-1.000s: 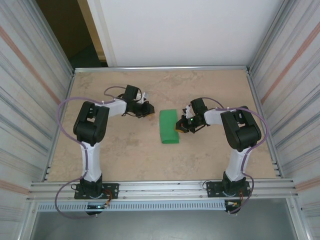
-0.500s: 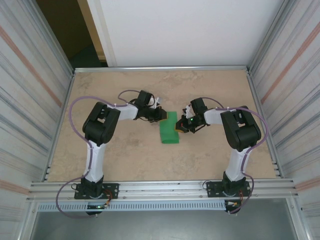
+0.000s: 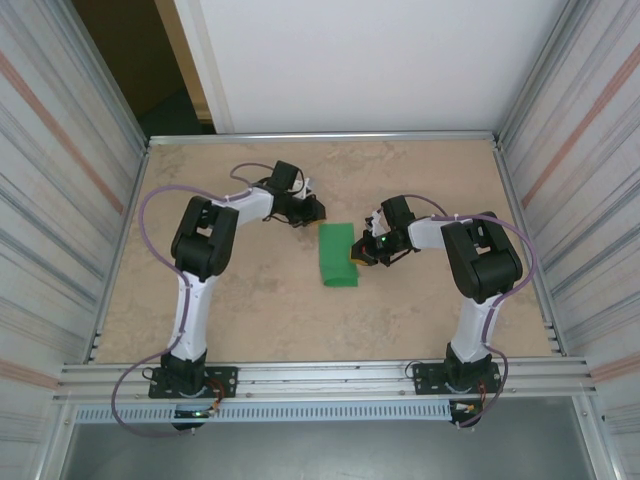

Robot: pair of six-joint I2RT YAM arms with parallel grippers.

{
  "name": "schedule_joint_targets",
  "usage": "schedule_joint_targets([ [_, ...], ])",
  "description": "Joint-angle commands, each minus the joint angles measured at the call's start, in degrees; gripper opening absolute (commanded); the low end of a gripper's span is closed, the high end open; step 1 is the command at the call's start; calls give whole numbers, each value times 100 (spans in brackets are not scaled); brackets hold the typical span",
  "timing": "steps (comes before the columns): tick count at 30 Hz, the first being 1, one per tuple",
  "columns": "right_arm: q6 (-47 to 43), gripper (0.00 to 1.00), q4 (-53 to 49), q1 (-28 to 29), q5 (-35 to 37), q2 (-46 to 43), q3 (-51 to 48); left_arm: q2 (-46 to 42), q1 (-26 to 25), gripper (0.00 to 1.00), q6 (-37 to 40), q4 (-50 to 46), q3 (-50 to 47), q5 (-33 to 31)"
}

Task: Fold a paper plane with a square sheet of paper (pick it up from the middle)

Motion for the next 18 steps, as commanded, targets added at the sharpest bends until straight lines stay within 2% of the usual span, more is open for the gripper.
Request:
schedule_joint_targets([
  [1,-176,2,-710,9,1683,798,-495,44,210,17,368,-568,169,-610],
  [5,-178,2,-728,9,1684,782,-475,-387,259,17,489,-700,93,-647],
  [10,-189,2,-767,2,1623,793,-431,-1257,169,17,369,-515,-546,-531],
  [18,-132,1,-738,18,1437,997,-372,-1976,-571,17,-28,-96,-1589,-256],
])
